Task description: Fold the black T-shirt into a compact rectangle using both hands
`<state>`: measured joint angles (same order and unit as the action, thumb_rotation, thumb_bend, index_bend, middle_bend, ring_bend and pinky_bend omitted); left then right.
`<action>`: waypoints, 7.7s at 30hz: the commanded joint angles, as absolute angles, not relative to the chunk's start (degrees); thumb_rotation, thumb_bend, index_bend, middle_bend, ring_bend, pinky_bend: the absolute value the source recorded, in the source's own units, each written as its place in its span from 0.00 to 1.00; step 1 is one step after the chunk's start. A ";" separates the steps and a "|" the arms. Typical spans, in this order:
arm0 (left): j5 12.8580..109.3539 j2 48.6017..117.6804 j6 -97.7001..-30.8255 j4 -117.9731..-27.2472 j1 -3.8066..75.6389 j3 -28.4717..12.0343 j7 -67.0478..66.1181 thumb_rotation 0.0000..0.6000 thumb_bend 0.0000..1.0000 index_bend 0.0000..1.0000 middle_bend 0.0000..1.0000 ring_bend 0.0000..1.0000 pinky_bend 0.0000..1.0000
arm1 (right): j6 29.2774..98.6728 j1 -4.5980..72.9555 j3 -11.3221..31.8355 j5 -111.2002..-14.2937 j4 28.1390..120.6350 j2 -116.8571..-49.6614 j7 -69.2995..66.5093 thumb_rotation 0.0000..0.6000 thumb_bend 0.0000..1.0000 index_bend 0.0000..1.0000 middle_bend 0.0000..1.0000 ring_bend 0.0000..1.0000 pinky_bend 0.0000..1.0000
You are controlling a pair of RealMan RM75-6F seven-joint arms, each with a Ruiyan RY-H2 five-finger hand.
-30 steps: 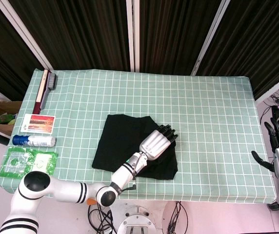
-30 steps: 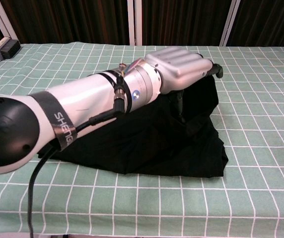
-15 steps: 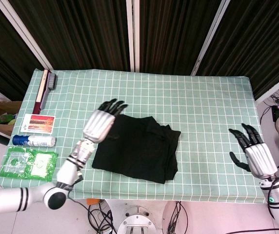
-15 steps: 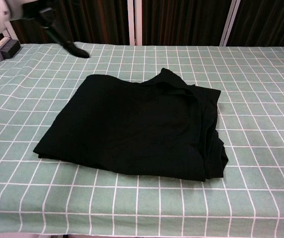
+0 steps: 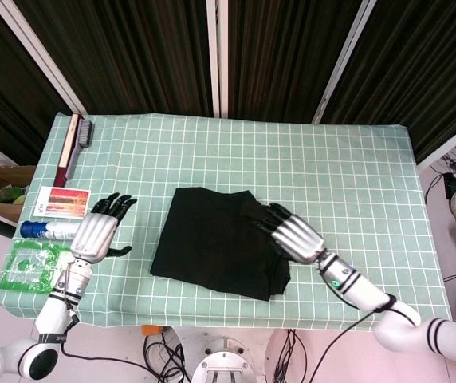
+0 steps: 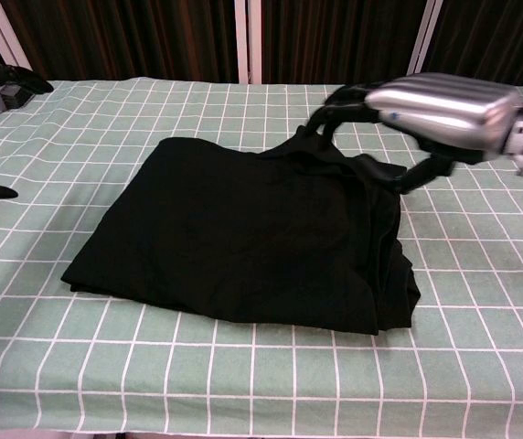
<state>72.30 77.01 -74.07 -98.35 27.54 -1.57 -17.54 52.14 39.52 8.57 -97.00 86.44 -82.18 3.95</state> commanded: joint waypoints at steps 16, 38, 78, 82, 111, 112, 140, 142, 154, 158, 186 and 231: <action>74.67 78.99 -74.20 -93.36 24.18 -2.50 -11.68 1.00 0.00 0.15 0.12 0.06 0.18 | 47.33 41.74 8.23 -81.23 81.45 -87.24 23.14 1.00 0.67 0.20 0.30 0.05 0.08; 75.28 79.01 -75.46 -94.01 21.98 -4.45 -11.49 1.00 0.00 0.15 0.12 0.06 0.18 | 71.38 31.25 -3.41 -100.31 74.89 -82.69 6.03 1.00 0.07 0.19 0.20 0.05 0.08; 75.40 77.70 -74.53 -94.69 19.64 -6.01 -7.98 1.00 0.00 0.15 0.10 0.06 0.18 | 88.83 31.21 -7.51 -108.43 34.26 -100.55 -7.90 1.00 0.58 0.59 0.34 0.20 0.19; 75.48 77.28 -74.55 -95.74 19.69 -6.23 -8.59 1.00 0.00 0.15 0.10 0.06 0.18 | 94.41 29.02 -7.61 -108.32 35.08 -95.02 -7.52 1.00 0.58 0.59 0.36 0.20 0.19; 75.61 75.89 -73.54 -96.02 18.64 -5.51 -5.96 1.00 0.00 0.14 0.10 0.06 0.18 | 76.15 55.70 -6.60 -118.49 37.11 -100.03 -4.00 1.00 0.59 0.60 0.37 0.21 0.19; 75.68 75.85 -73.64 -95.99 18.50 -5.44 -5.77 1.00 0.00 0.14 0.10 0.06 0.18 | 75.46 56.02 -7.07 -118.60 36.13 -100.80 -4.39 1.00 0.59 0.60 0.37 0.21 0.19; 77.22 74.93 -77.16 -96.68 16.16 -5.59 -5.77 1.00 0.00 0.14 0.10 0.06 0.18 | 73.46 44.11 -2.80 -99.87 70.80 -83.73 1.65 1.00 0.46 0.17 0.18 0.12 0.18; 77.34 74.86 -77.18 -96.87 16.07 -5.50 -6.00 1.00 0.00 0.14 0.10 0.06 0.18 | 71.85 42.93 -3.57 -98.32 74.30 -81.49 1.91 1.00 0.55 0.24 0.22 0.17 0.24; 77.21 74.82 -76.59 -97.71 16.12 -5.56 -6.68 1.00 0.00 0.14 0.10 0.06 0.18 | 65.86 40.65 -5.96 -96.72 76.56 -83.14 -3.91 1.00 0.70 0.30 0.32 0.29 0.32; 76.99 74.85 -76.51 -97.74 16.07 -5.69 -6.60 1.00 0.00 0.14 0.10 0.06 0.18 | 62.61 42.46 -4.86 -96.79 73.65 -86.76 -5.81 1.00 0.69 0.30 0.32 0.29 0.32; 77.33 74.91 -77.07 -95.99 14.81 -5.55 -3.72 1.00 0.00 0.14 0.10 0.06 0.18 | 59.28 51.61 2.99 -96.45 60.93 -100.91 -8.37 1.00 0.63 0.29 0.30 0.27 0.27; 79.33 69.41 -85.87 -93.59 9.96 -5.14 -13.33 1.00 0.00 0.14 0.10 0.06 0.17 | 85.56 21.83 -1.14 -84.53 93.34 -64.95 7.14 1.00 0.23 0.01 0.12 0.07 0.14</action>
<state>78.65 69.81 -84.50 -94.62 10.85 -5.33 -12.63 78.12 30.54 1.34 -87.89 83.91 -73.82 0.22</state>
